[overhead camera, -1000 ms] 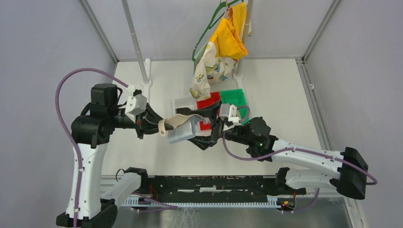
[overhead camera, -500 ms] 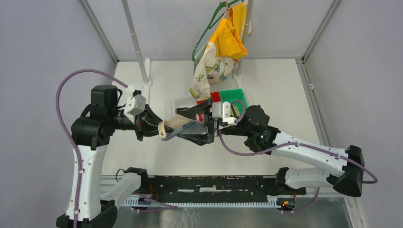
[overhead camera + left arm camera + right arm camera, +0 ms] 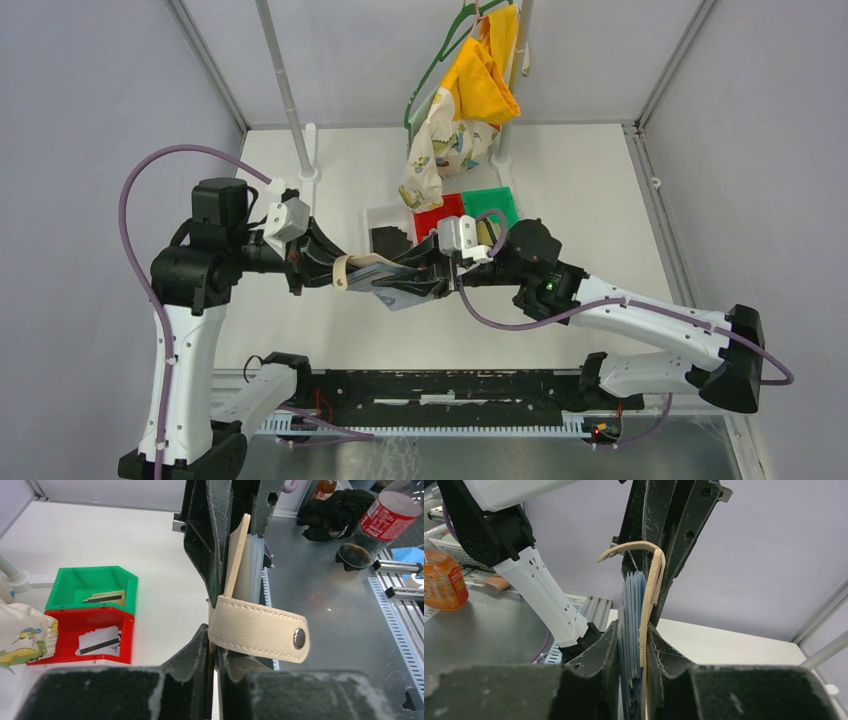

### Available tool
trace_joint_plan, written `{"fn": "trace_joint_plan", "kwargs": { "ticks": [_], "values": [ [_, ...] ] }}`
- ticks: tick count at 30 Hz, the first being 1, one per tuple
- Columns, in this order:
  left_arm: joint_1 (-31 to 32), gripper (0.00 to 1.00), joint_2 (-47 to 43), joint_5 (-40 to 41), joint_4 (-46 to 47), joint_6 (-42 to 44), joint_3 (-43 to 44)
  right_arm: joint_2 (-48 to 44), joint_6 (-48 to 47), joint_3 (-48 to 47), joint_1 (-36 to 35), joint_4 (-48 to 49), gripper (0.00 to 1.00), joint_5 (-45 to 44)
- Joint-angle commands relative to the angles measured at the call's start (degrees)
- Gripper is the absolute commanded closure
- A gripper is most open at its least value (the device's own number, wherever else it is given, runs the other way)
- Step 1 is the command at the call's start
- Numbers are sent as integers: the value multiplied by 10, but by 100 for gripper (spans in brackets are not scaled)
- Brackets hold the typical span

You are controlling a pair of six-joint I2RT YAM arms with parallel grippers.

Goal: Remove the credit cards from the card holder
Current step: Remove the credit card from the card holder.

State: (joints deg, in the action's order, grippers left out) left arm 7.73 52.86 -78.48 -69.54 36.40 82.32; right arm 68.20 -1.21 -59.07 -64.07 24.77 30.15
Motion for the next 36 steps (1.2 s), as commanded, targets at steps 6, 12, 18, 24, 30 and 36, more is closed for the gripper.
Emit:
{"fn": "trace_joint_plan", "kwargs": {
  "ticks": [6, 12, 18, 24, 30, 36],
  "values": [
    [0, 57, -33, -27, 114, -107, -12, -23, 9, 3, 15, -4, 100, -16],
    [0, 53, -42, -56, 118, -122, -33, -30, 30, 12, 20, 2, 100, -36],
    [0, 47, -63, -64, 118, -114, -68, -12, 68, -20, 24, -9, 100, -47],
    [0, 33, -67, -90, 118, -122, -74, -5, 64, -33, 24, -47, 100, -47],
    [0, 9, -58, -107, 118, -133, -60, -26, 34, -20, 31, -68, 100, -52],
    [1, 9, -49, -114, 121, -130, -45, -40, 17, -19, 33, -93, 100, -43]
  ]
}}
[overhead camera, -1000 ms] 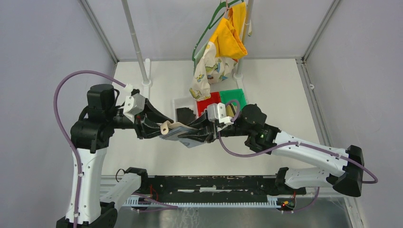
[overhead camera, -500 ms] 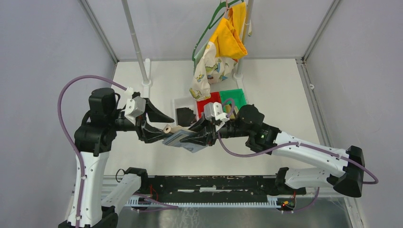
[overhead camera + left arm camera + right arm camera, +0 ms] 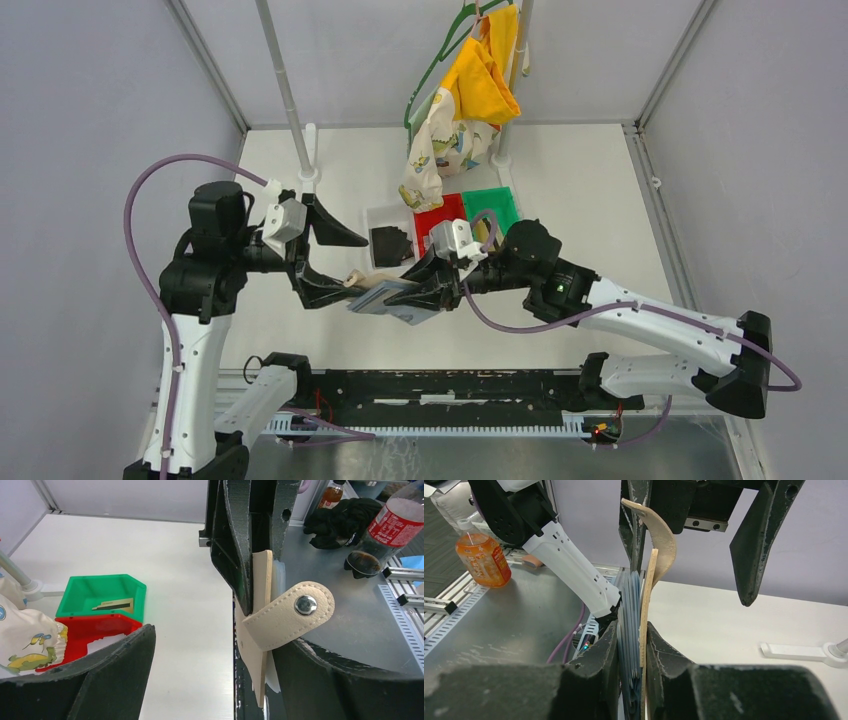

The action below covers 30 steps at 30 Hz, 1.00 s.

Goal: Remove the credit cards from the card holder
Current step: Remove the credit card from the card holder.

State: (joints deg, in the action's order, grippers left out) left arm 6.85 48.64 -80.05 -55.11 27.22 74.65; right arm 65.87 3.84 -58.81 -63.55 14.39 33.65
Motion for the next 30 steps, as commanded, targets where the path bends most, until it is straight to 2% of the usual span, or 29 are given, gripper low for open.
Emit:
{"fn": "trace_joint_plan", "kwargs": {
  "ticks": [1, 8, 11, 15, 19, 25, 30],
  "values": [
    [9, 9, -4, -95, -22, -38, 41, -20, -33, -20, 28, 10, 100, -81],
    [9, 9, 6, -107, -24, -45, 63, -26, -56, -25, 32, -18, 100, -102],
    [10, 9, -5, -108, -28, -34, 40, -20, -45, -30, 32, -5, 100, -107],
    [9, 10, -30, -39, -29, 21, -22, 13, 5, -58, 32, 24, 100, -65],
    [9, 9, -46, 45, -28, 99, -44, 47, 35, -79, 32, 40, 100, -16],
    [9, 1, -100, 113, 32, 92, -71, 33, 12, -60, 32, 26, 100, -30],
    [8, 0, -137, 177, 115, 20, -64, -3, 2, -30, 38, 11, 100, -65]
  ]
}}
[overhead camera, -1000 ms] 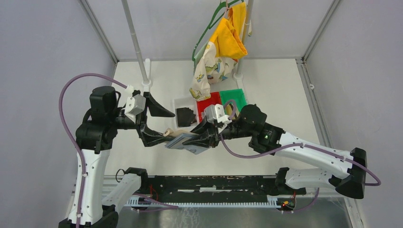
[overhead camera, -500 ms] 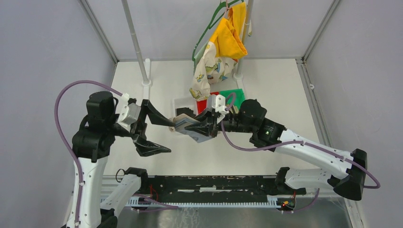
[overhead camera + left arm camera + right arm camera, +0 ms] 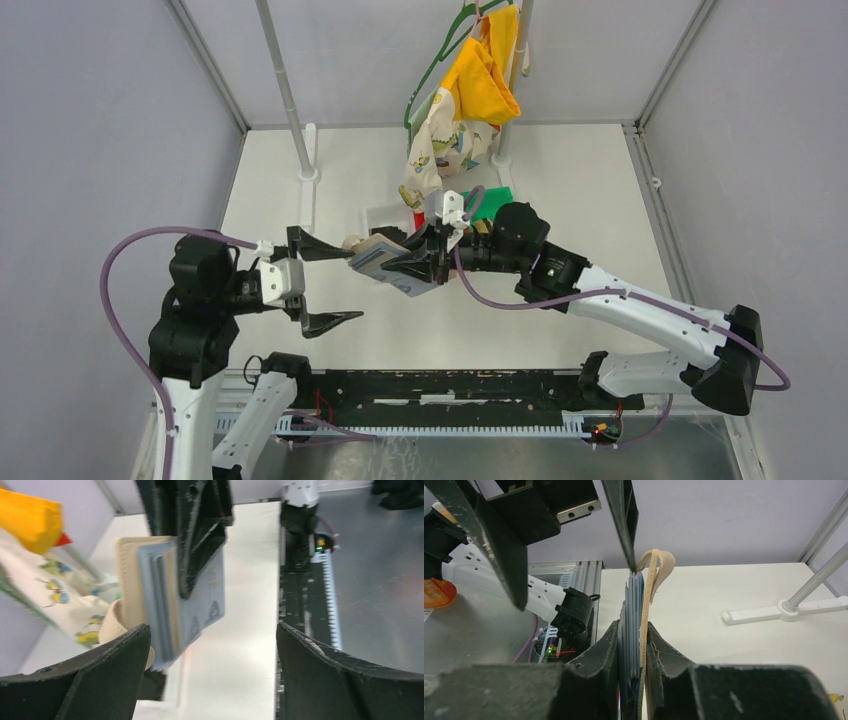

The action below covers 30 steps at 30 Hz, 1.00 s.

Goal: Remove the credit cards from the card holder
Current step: Remove the credit card from the card holder.

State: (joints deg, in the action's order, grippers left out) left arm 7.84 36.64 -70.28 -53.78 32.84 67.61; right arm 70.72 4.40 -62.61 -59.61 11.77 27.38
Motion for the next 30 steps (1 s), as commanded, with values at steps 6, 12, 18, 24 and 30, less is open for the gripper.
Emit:
{"fn": "trace_joint_plan", "kwargs": {
  "ticks": [6, 12, 18, 24, 30],
  "values": [
    [-2, 0, -16, 128, 201, -178, -8, -86, 6, 28, 5, 37, 100, 12],
    [-2, 0, 12, -56, 198, -261, -37, -71, 43, 17, 5, 65, 100, 44],
    [-2, 0, 14, -84, 141, -232, -39, -38, 76, 0, 5, 100, 100, 66],
    [-2, 7, 23, -70, 142, -235, -46, 6, 108, -36, 4, 118, 100, 84],
    [-2, 31, 56, -67, 61, -172, -42, 22, 148, -42, 5, 148, 100, 87]
  ]
}}
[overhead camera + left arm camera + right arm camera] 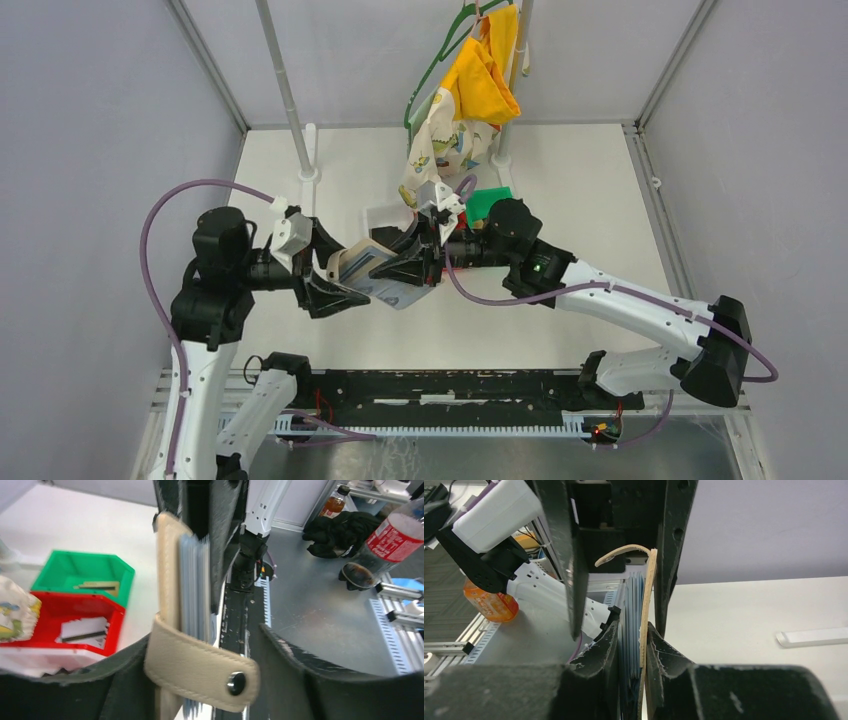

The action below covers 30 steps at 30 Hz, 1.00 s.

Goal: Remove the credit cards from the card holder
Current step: Remove the credit card from the card holder.

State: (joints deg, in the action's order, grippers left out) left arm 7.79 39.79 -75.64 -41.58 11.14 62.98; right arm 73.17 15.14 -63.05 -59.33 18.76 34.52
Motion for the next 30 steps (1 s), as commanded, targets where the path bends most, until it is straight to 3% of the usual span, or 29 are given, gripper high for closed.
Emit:
{"fn": "trace_joint_plan", "kwargs": {
  "ticks": [1, 5, 9, 11, 14, 15, 17, 18, 19, 20, 24, 27, 30],
  "values": [
    [-1, 36, 30, -14, -70, 52, 8, -2, 45, -37, 2, 82, 100, 18],
    [-1, 61, 39, -19, -79, 51, 20, -7, 60, -34, 2, 98, 100, 17],
    [-1, 67, 45, -24, -80, 38, 27, 4, 85, -33, 2, 115, 98, 23],
    [-1, 77, 52, -25, -75, 22, 34, 11, 93, -33, 2, 115, 83, 23],
    [-1, 96, 59, -12, -34, -46, 35, 17, 104, -32, 6, 113, 74, 18],
    [-2, 98, 60, -4, -15, -75, 31, 18, 108, -32, 8, 113, 71, 19],
    [-1, 96, 62, 1, 23, -124, 20, 16, 111, -28, 10, 121, 70, 24],
    [-1, 85, 62, 0, 35, -143, 16, 15, 111, -27, 10, 124, 66, 25],
    [-1, 71, 63, 0, 44, -154, 15, 16, 113, -25, 10, 127, 68, 27],
    [-1, 66, 63, -1, 52, -162, 14, 18, 115, -25, 10, 129, 74, 32],
    [-1, 57, 64, 1, 81, -192, 15, 27, 122, -28, 10, 130, 87, 33],
    [-1, 57, 67, 4, 94, -205, 14, 31, 124, -33, 10, 130, 87, 32],
    [-1, 76, 66, 6, 94, -202, 15, 29, 119, -36, 10, 121, 81, 30]
  ]
}}
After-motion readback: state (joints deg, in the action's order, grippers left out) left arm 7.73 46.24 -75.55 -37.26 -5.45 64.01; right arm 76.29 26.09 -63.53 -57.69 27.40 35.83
